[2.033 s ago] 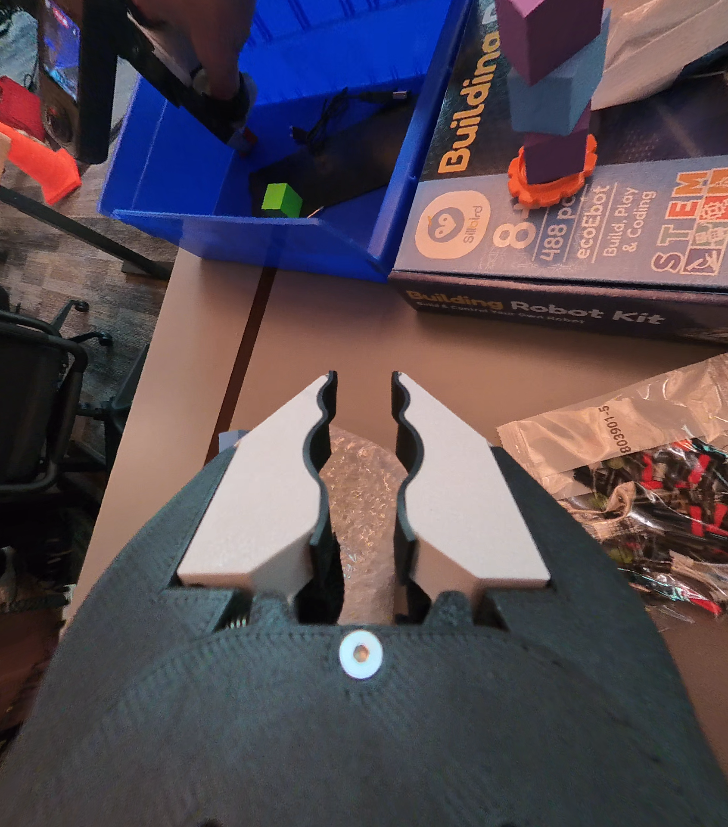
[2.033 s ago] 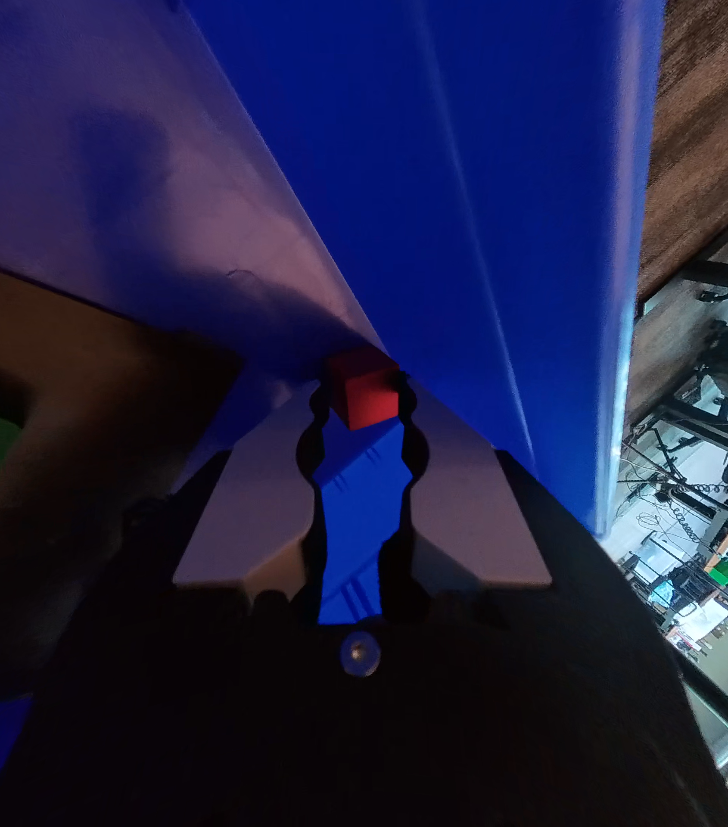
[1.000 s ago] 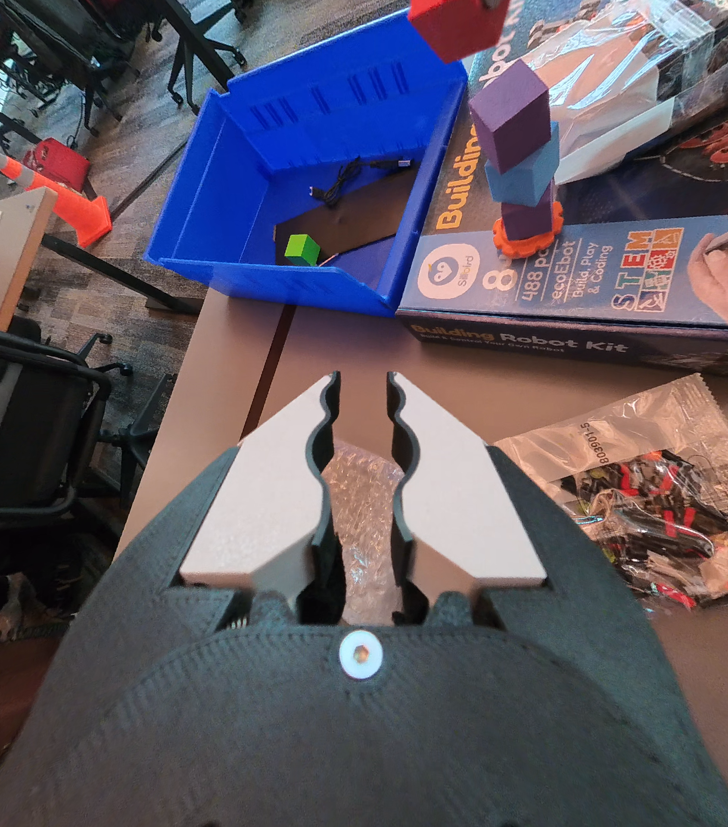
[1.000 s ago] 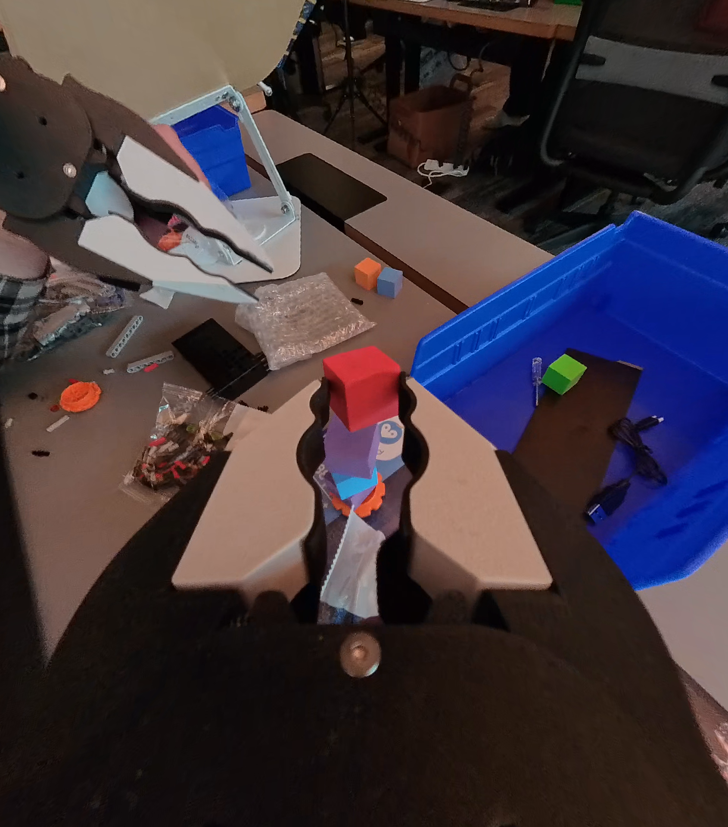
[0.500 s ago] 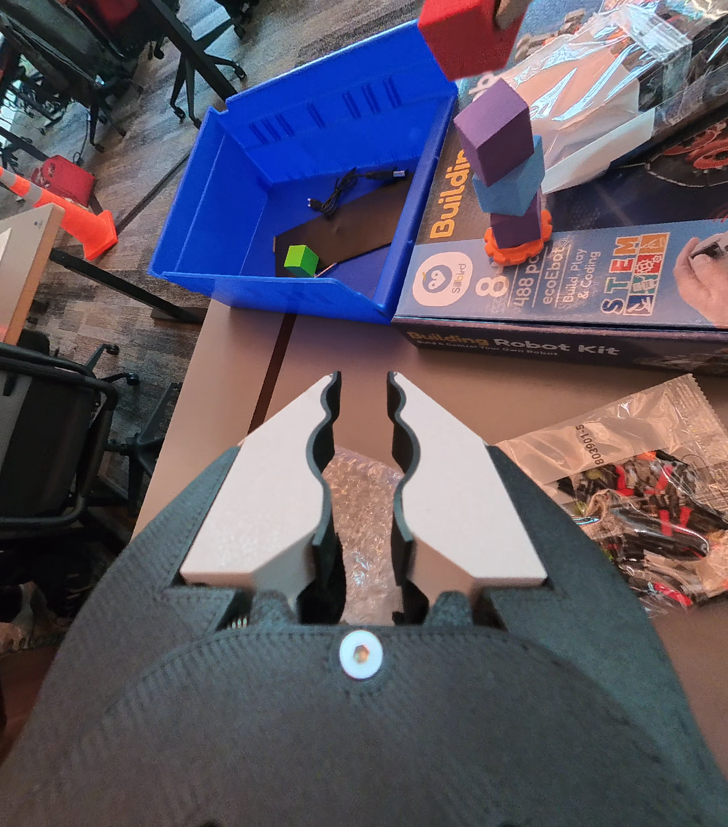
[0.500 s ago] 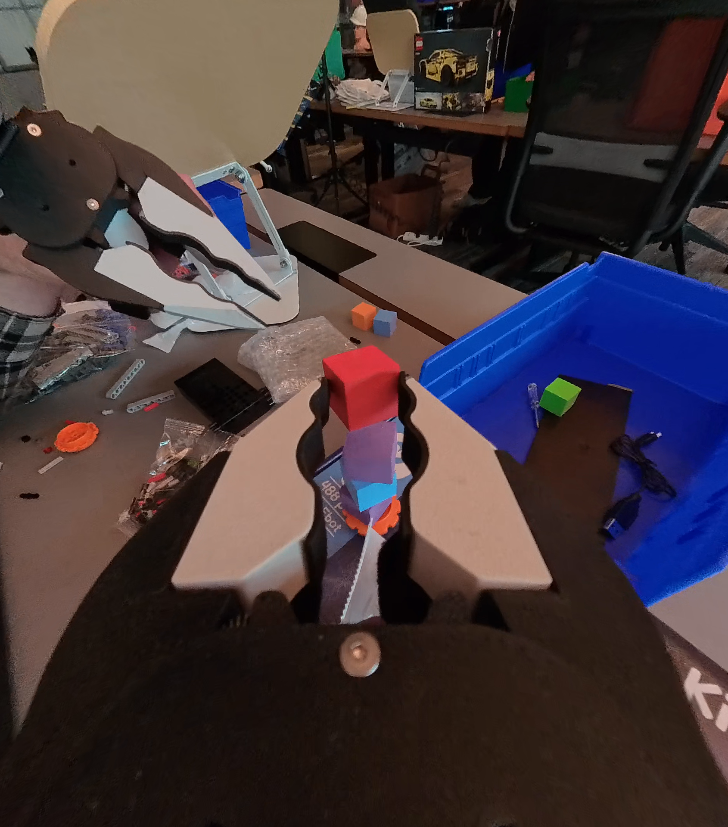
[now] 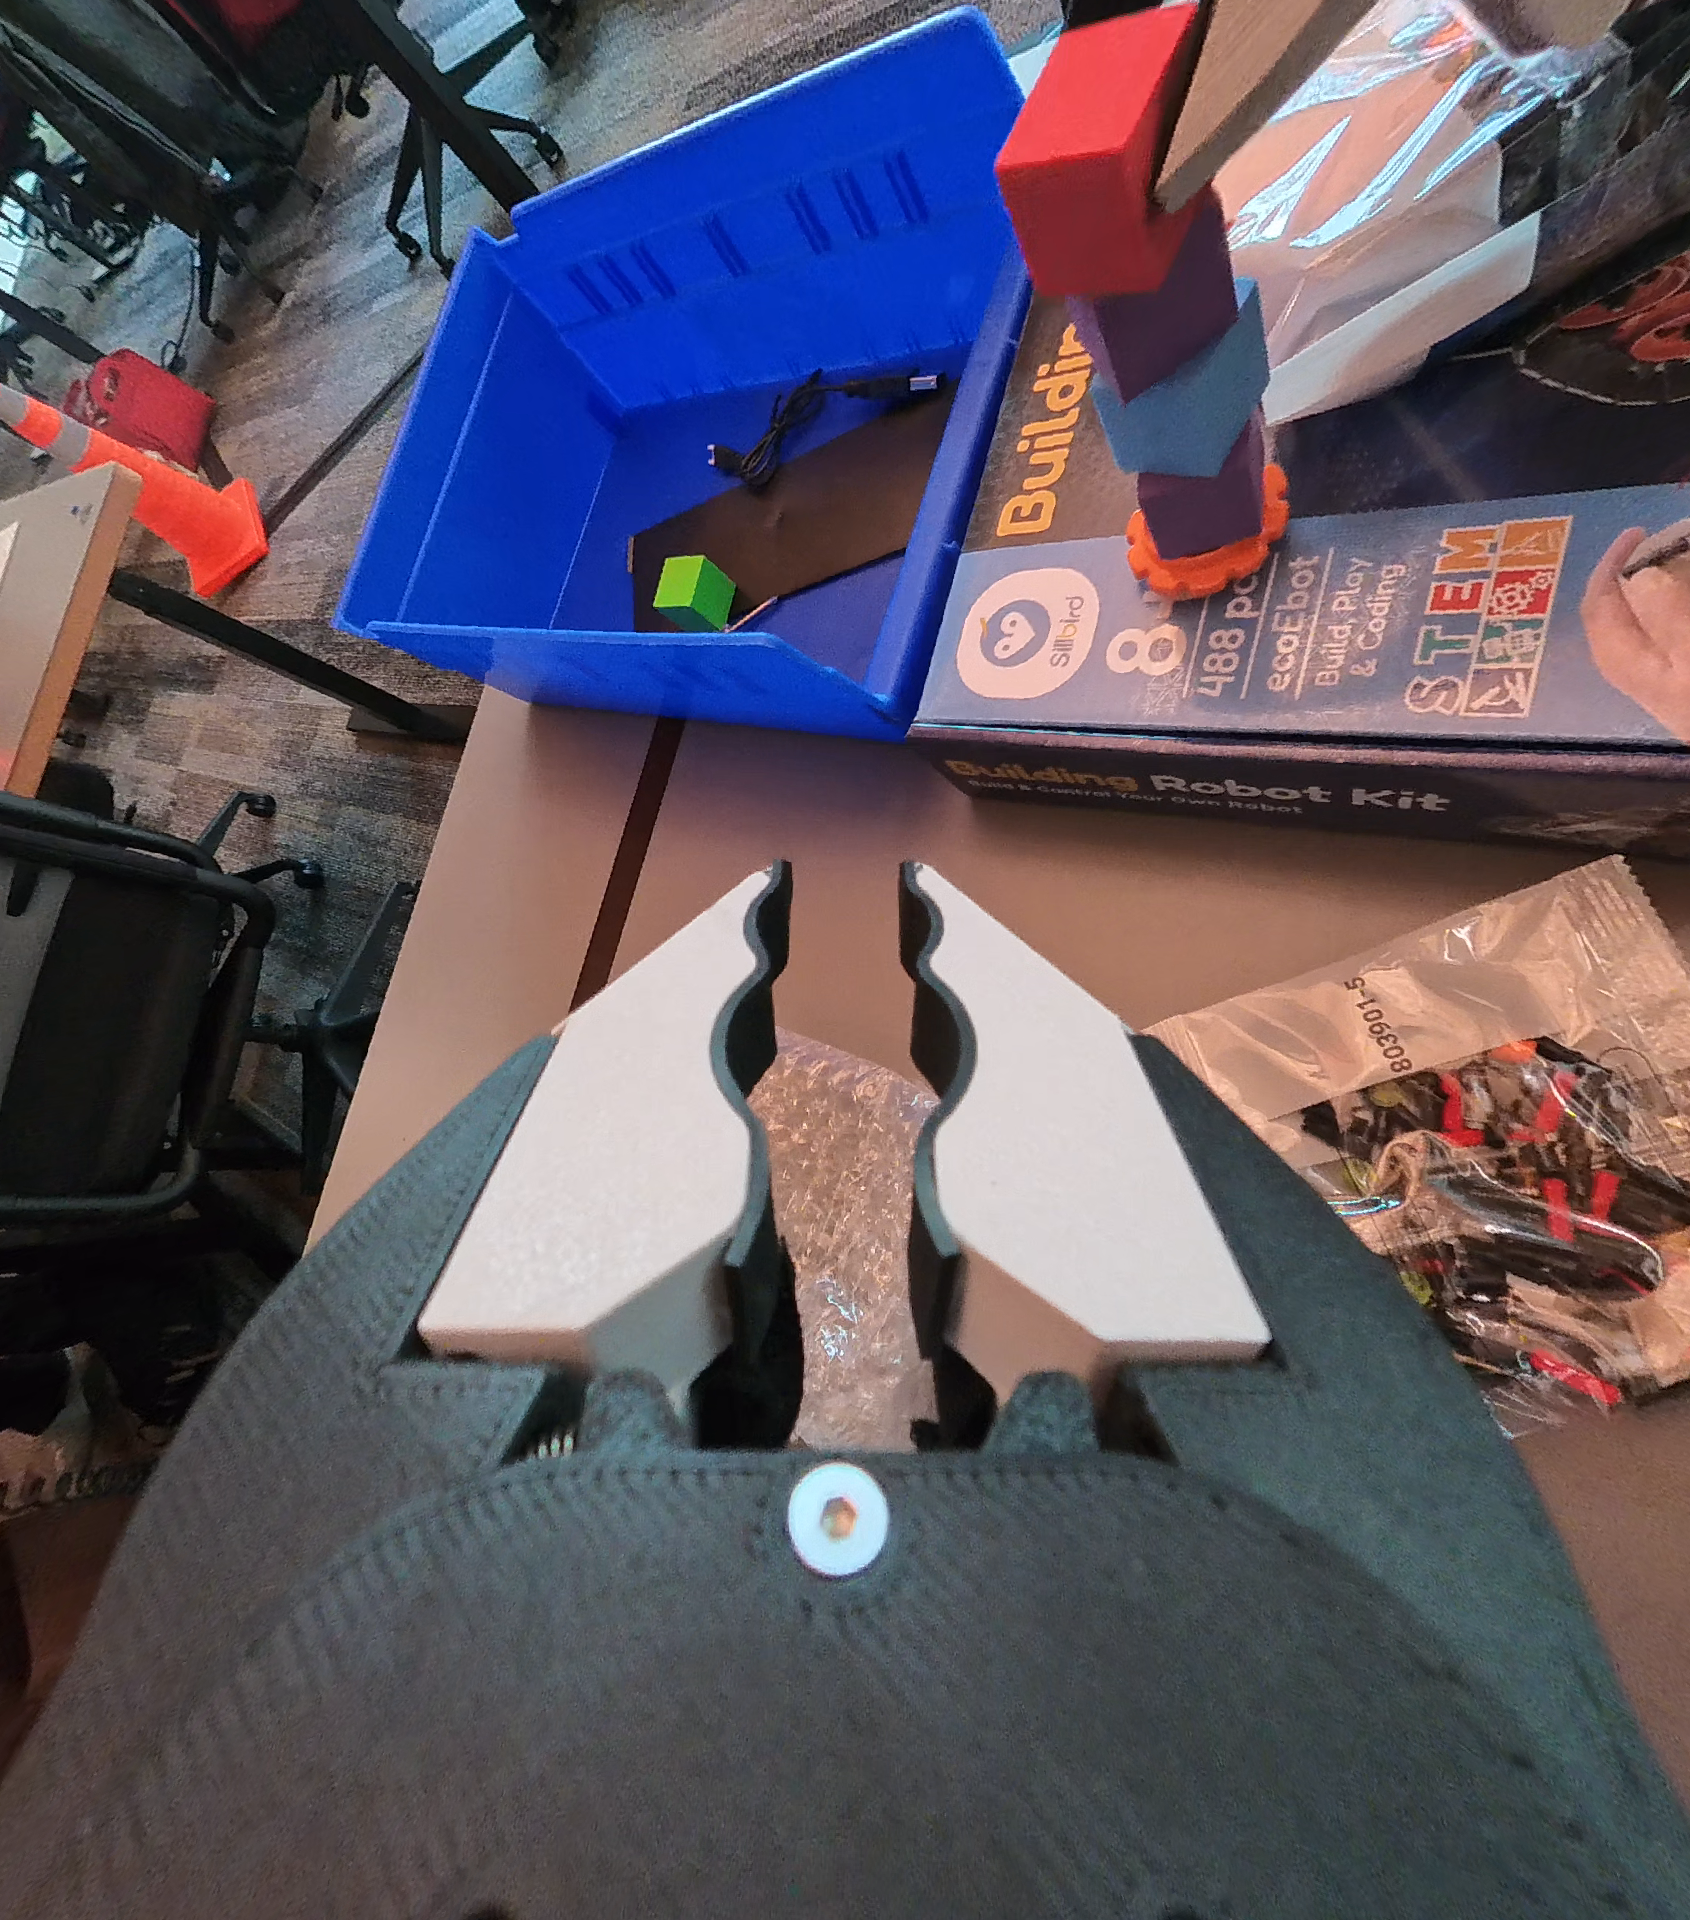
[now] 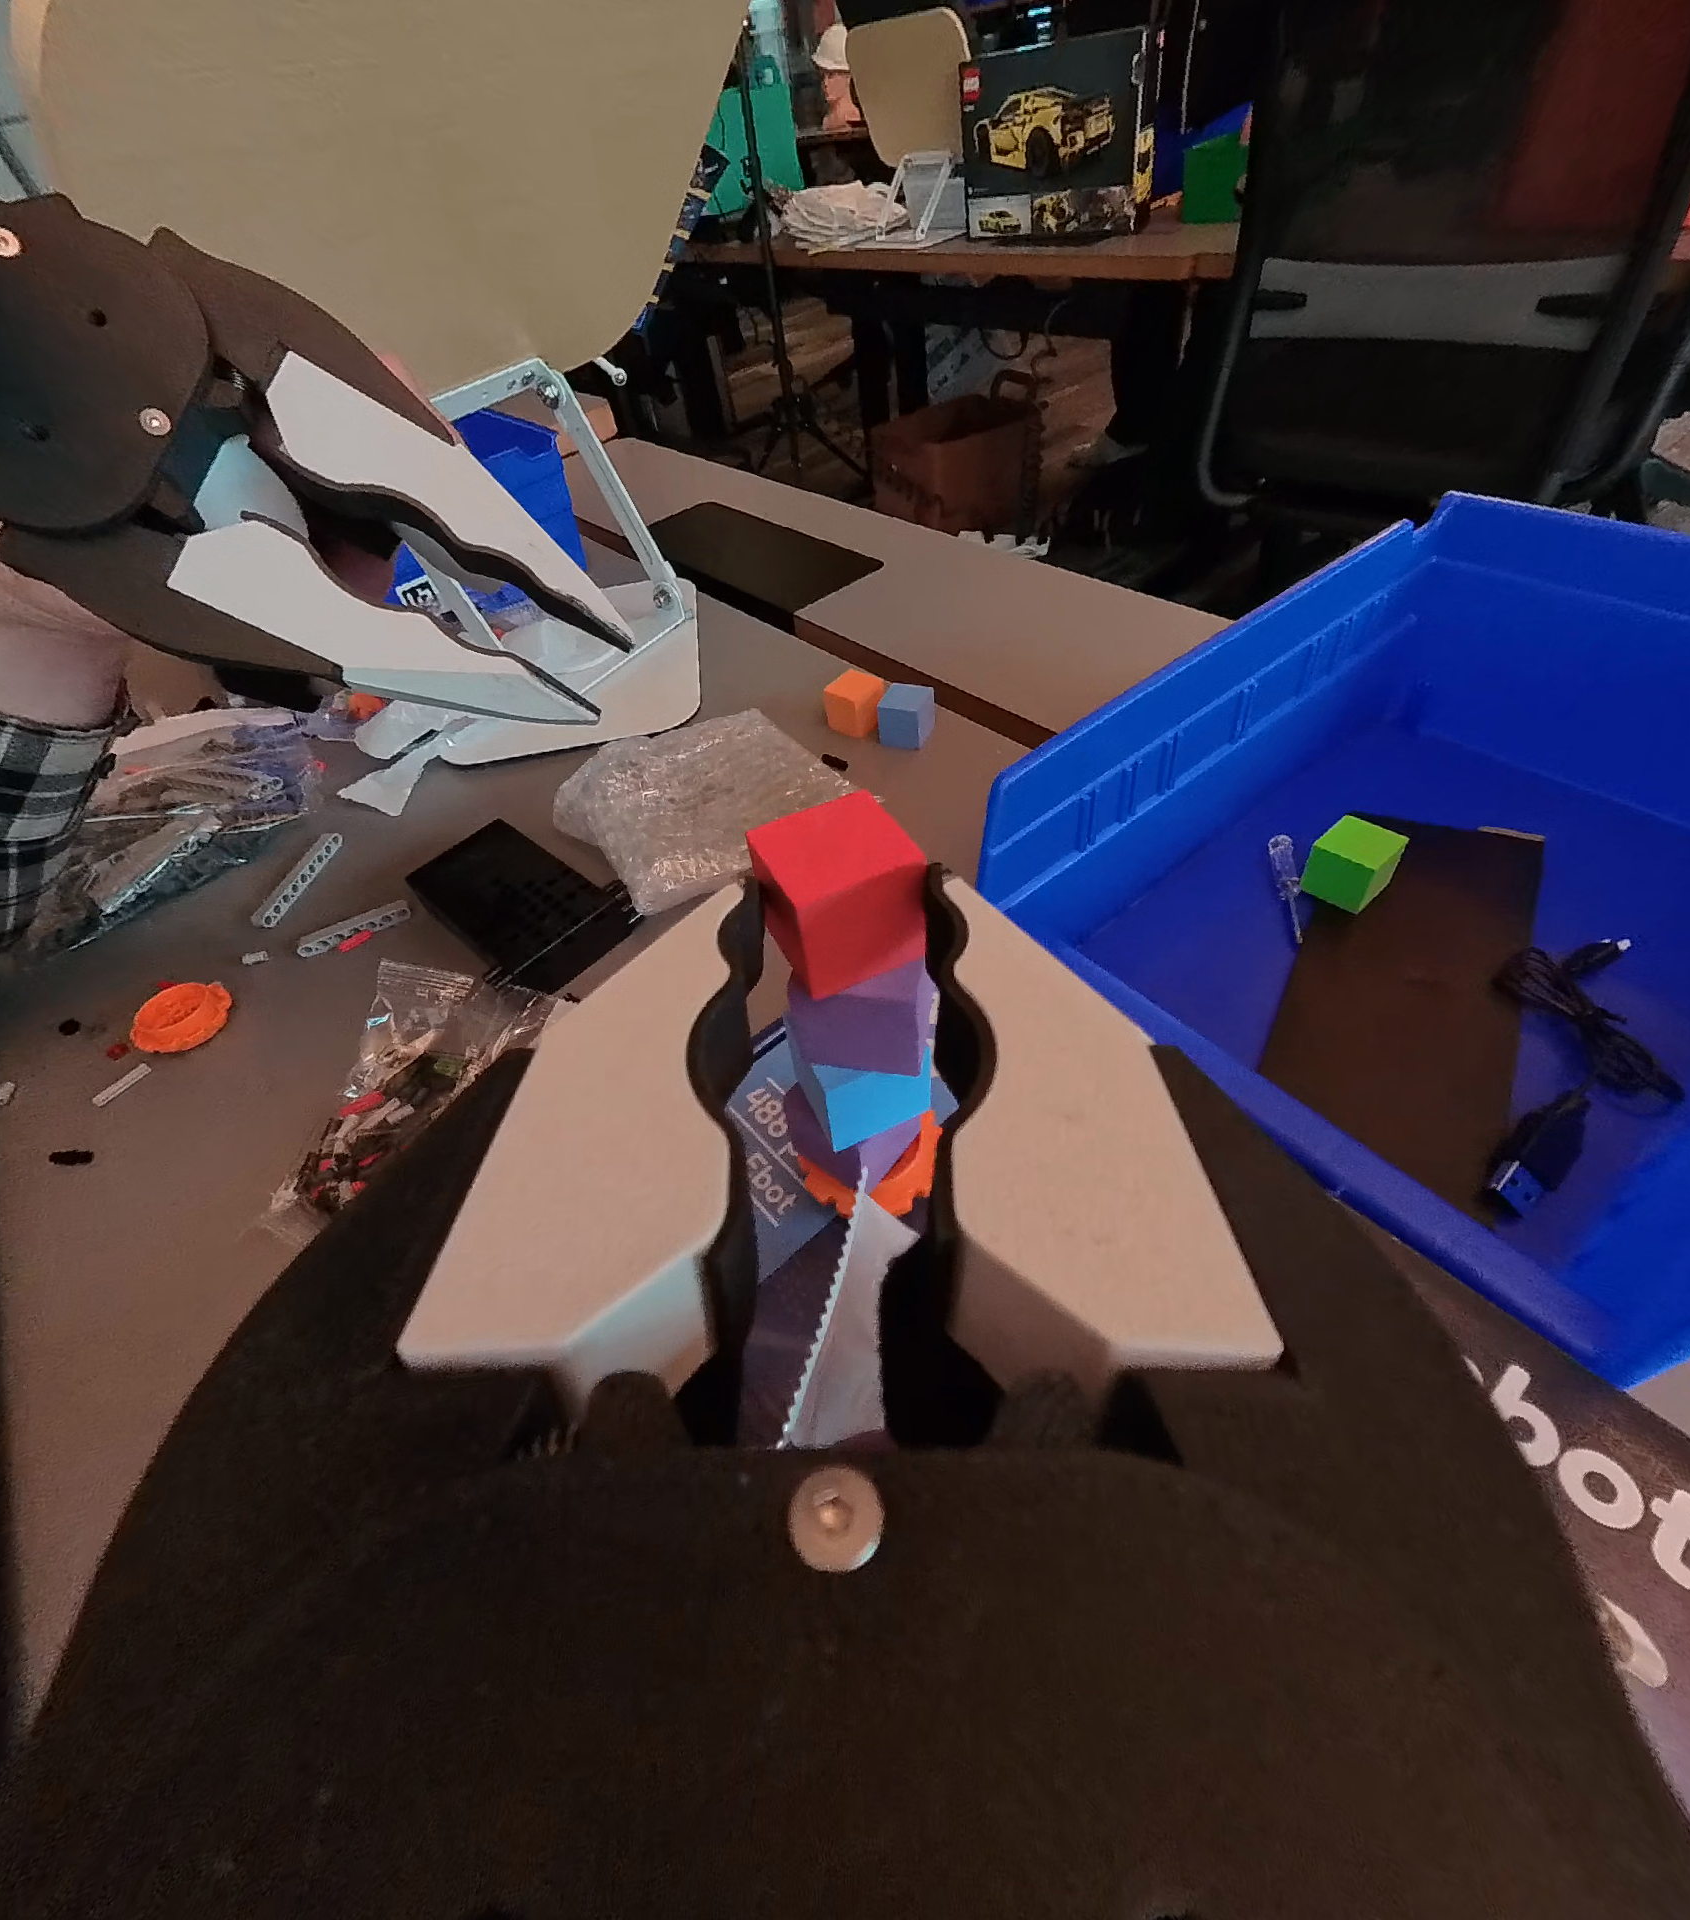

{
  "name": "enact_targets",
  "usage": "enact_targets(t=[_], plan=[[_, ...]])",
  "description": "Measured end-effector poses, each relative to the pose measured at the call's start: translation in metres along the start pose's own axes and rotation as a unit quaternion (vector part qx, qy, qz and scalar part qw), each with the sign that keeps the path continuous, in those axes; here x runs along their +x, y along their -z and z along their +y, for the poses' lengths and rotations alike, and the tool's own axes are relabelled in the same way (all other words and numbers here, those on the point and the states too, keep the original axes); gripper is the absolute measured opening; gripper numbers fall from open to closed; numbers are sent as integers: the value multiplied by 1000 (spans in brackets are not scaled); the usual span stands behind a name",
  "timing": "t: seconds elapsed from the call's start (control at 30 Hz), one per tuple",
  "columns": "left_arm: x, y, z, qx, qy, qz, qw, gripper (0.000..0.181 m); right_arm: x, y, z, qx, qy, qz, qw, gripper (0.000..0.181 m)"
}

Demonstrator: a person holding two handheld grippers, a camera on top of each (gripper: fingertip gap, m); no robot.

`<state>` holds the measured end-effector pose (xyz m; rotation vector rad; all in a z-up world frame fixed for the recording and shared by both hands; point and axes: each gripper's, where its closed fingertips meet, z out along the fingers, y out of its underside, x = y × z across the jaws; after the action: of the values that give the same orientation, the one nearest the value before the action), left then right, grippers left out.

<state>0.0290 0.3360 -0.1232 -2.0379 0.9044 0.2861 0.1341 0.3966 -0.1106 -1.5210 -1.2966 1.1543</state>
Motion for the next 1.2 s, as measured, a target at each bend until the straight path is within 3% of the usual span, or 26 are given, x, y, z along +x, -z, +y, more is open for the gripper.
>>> enact_targets(t=[0.67, 1.2], plan=[[2, -3, 2, -7, -6, 0, 1000, 19, 5, 6, -6, -2, 8, 11, 1000, 29], [2, -2, 2, -10, -10, -2, 1000, 19, -6, -9, 36, -109, 19, 6, 994, 28]])
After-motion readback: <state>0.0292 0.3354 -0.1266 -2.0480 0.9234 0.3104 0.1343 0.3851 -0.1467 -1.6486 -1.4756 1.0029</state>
